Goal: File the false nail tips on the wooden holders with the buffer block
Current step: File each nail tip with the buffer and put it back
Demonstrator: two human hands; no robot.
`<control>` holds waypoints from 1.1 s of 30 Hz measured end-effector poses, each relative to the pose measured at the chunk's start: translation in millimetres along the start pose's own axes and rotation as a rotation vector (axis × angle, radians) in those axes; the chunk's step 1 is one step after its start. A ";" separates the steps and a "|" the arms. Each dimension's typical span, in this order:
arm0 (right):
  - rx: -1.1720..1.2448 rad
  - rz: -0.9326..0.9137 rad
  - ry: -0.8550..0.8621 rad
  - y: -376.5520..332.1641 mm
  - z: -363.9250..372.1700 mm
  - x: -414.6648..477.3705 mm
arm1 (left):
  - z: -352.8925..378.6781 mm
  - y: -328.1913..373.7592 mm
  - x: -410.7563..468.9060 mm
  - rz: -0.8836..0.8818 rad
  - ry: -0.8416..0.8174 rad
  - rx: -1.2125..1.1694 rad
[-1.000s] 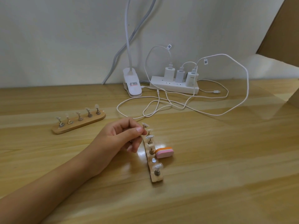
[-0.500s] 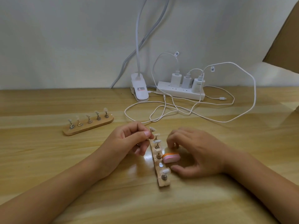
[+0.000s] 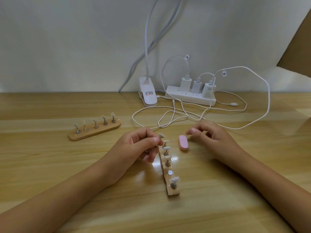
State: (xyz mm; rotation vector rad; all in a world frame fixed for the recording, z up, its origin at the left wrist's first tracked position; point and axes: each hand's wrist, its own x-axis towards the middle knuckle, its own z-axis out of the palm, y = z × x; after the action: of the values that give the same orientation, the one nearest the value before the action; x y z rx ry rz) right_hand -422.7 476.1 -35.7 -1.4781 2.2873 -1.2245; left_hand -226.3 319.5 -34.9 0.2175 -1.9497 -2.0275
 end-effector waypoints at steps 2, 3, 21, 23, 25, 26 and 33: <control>0.088 0.010 -0.007 -1.2 -5.1 -1.4 | 0.4 -0.1 0.3 -0.001 0.001 -0.002; 0.069 -0.017 -0.041 -1.7 -6.4 -2.2 | 0.4 -0.2 0.4 -0.001 0.001 -0.002; 0.368 -0.218 0.106 -45.4 20.3 -20.9 | 1.3 0.0 -0.6 0.027 -0.042 0.006; 0.287 -0.300 0.097 -49.3 26.6 -25.9 | 1.3 0.0 -0.8 0.032 -0.056 0.007; 0.205 -0.351 0.095 -48.3 29.9 -27.0 | 1.2 -0.1 -0.8 0.038 -0.059 0.016; 0.168 -0.378 0.105 -48.0 31.0 -27.3 | 1.3 -0.1 -0.8 0.040 -0.058 0.021; 0.055 -0.489 0.182 -45.8 35.0 -28.8 | 2.3 1.2 -1.7 0.059 -0.074 0.094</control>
State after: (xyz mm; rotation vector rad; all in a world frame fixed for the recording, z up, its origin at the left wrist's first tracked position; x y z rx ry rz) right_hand -358.4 472.3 -34.7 -2.0596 2.0337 -1.5845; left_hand -225.4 322.2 -33.8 0.1061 -2.0739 -1.9346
